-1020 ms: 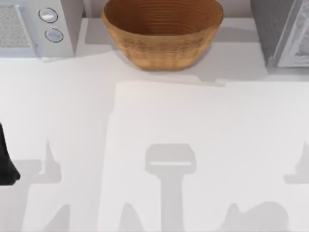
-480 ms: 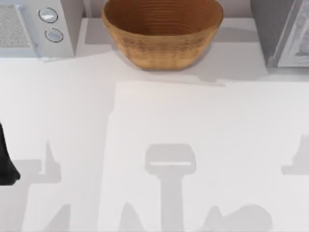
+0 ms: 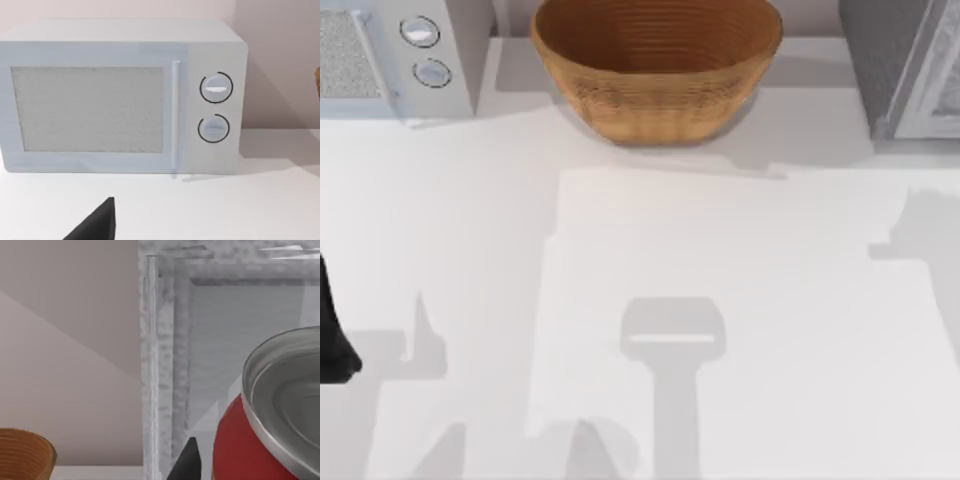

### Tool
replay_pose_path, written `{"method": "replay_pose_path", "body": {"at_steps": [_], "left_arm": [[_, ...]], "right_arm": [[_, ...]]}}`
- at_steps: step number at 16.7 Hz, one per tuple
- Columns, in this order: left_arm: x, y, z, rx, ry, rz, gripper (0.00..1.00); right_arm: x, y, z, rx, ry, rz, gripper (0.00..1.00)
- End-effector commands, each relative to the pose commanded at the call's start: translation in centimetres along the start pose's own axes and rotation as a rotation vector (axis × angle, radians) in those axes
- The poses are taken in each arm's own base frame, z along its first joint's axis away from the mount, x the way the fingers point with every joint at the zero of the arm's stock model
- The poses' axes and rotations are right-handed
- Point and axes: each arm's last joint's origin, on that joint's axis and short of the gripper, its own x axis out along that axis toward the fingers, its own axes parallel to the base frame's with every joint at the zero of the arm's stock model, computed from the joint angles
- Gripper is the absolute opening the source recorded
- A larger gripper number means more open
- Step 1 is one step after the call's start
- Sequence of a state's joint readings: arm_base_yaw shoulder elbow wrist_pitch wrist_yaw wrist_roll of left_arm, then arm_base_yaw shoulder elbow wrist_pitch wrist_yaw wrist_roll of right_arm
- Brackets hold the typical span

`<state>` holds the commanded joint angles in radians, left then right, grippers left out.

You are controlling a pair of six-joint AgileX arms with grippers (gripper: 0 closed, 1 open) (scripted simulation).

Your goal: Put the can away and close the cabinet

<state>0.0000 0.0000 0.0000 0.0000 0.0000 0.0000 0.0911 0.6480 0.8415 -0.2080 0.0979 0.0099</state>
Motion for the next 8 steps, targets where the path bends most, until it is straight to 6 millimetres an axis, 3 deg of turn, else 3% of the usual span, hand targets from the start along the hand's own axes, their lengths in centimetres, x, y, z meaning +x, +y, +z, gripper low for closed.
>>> {"method": "replay_pose_path", "body": {"at_steps": [4, 8], "left_arm": [[0.0, 0.0, 0.0, 0.0, 0.0, 0.0, 1.0], [0.0, 0.0, 0.0, 0.0, 0.0, 0.0, 1.0]], "right_arm": [[3.7, 1.1, 7.7, 0.002, -0.022, 0.0, 0.0], [7.8, 2.4, 12.5, 0.003, -0.024, 0.002, 0.0]]}}
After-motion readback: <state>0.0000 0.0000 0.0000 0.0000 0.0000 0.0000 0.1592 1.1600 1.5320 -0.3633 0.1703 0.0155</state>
